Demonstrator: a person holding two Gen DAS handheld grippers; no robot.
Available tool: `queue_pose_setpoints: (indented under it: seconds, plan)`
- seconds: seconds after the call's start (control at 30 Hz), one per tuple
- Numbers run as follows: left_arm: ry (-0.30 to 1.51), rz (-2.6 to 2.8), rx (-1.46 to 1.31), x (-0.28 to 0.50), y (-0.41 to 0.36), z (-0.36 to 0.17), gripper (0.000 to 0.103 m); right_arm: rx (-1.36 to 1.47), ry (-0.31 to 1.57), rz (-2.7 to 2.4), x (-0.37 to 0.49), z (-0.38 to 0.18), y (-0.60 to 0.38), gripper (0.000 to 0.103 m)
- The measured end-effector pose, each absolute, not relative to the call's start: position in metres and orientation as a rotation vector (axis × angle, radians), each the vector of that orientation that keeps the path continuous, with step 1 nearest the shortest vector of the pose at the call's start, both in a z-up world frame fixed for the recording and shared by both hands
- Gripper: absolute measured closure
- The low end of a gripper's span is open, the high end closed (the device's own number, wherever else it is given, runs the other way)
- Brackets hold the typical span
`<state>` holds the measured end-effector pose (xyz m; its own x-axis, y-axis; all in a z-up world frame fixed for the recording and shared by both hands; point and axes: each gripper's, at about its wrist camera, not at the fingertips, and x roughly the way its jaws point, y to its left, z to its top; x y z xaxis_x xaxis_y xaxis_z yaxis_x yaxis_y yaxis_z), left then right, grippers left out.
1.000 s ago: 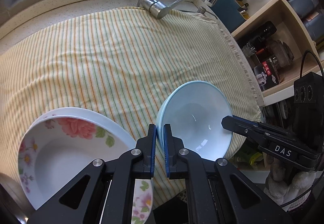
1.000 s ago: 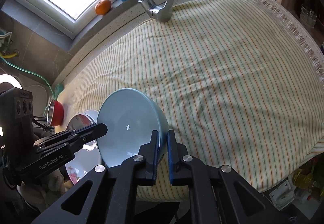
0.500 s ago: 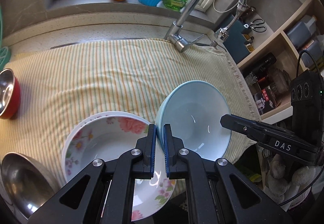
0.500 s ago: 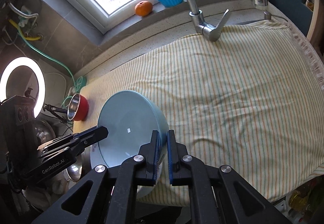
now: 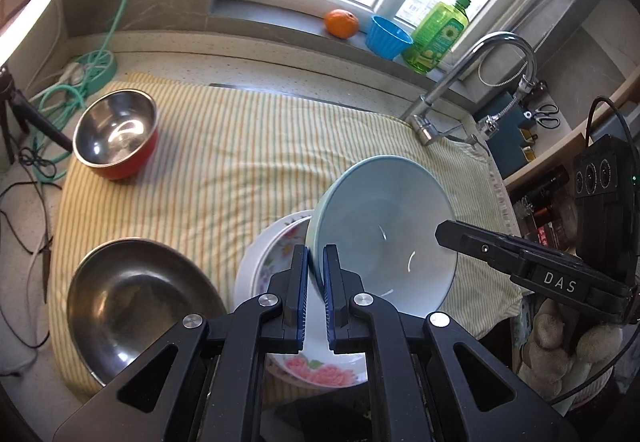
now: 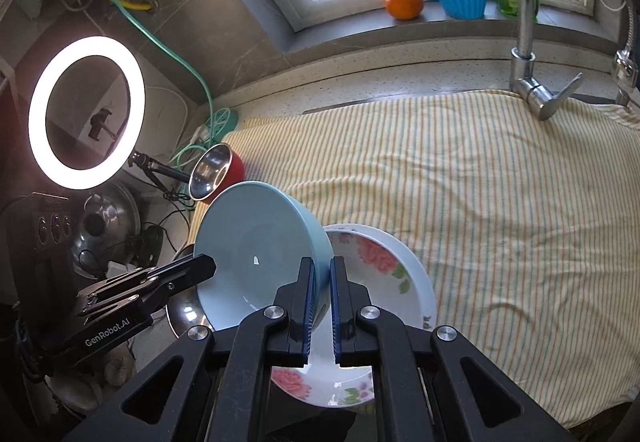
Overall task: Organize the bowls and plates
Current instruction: 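Lift the light blue bowl and carry it toward the large steel bowl, then lower the light blue bowl into the steel bowl and open the right gripper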
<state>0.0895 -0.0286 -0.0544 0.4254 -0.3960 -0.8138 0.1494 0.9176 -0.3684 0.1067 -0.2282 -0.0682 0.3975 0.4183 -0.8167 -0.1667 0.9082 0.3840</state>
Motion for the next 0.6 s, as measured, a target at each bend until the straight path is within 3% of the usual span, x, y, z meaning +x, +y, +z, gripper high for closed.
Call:
queue_pose_setpoints:
  seconds: [0.6]
  plan:
    - [1.072,-0.120,-0.379,0.054,0.065,-0.061,0.097,0.122,1.166,0.592,0.117,-0.083,-0.118,0.096]
